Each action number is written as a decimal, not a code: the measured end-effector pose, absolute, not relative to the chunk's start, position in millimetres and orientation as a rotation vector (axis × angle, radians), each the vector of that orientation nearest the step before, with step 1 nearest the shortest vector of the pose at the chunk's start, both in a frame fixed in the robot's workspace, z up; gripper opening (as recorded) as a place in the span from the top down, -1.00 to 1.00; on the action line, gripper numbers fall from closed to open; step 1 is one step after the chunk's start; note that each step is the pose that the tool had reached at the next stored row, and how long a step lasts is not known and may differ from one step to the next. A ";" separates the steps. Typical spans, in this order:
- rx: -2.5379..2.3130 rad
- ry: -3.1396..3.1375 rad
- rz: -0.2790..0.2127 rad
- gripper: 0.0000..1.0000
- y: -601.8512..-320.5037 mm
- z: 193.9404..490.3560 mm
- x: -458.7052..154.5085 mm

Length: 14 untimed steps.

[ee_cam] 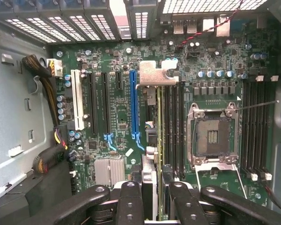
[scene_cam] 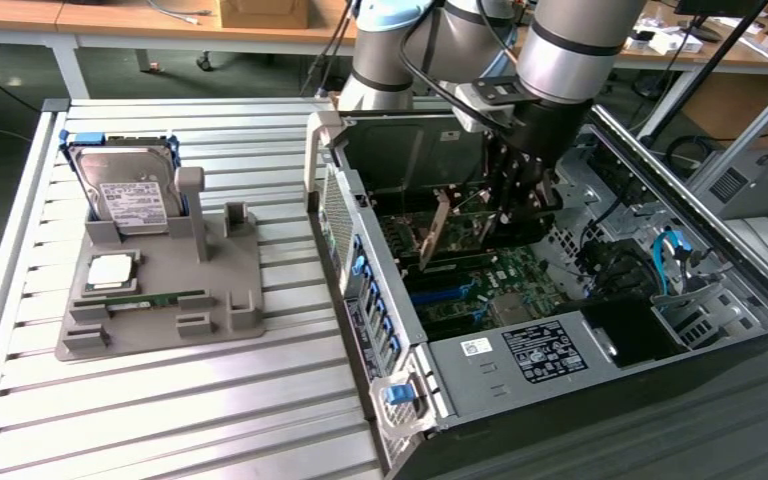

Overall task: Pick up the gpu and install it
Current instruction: 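Insert the gpu into the slot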

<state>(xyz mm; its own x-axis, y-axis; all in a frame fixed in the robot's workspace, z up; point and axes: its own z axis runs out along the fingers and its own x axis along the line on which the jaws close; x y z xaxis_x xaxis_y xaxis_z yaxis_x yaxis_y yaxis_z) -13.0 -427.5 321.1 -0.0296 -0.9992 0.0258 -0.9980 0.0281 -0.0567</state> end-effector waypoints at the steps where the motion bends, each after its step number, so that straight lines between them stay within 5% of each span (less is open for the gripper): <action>1: -2.174 2.237 -0.092 0.47 -427.7 321.0 -13.1; 14: -2.174 2.237 -0.092 0.47 -430.3 319.9 -15.0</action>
<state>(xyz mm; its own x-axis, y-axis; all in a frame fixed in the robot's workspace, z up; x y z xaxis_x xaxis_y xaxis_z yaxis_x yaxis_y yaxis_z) -15.0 -430.3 319.9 -0.0296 -0.9992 0.0258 -0.9980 0.0280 -0.0567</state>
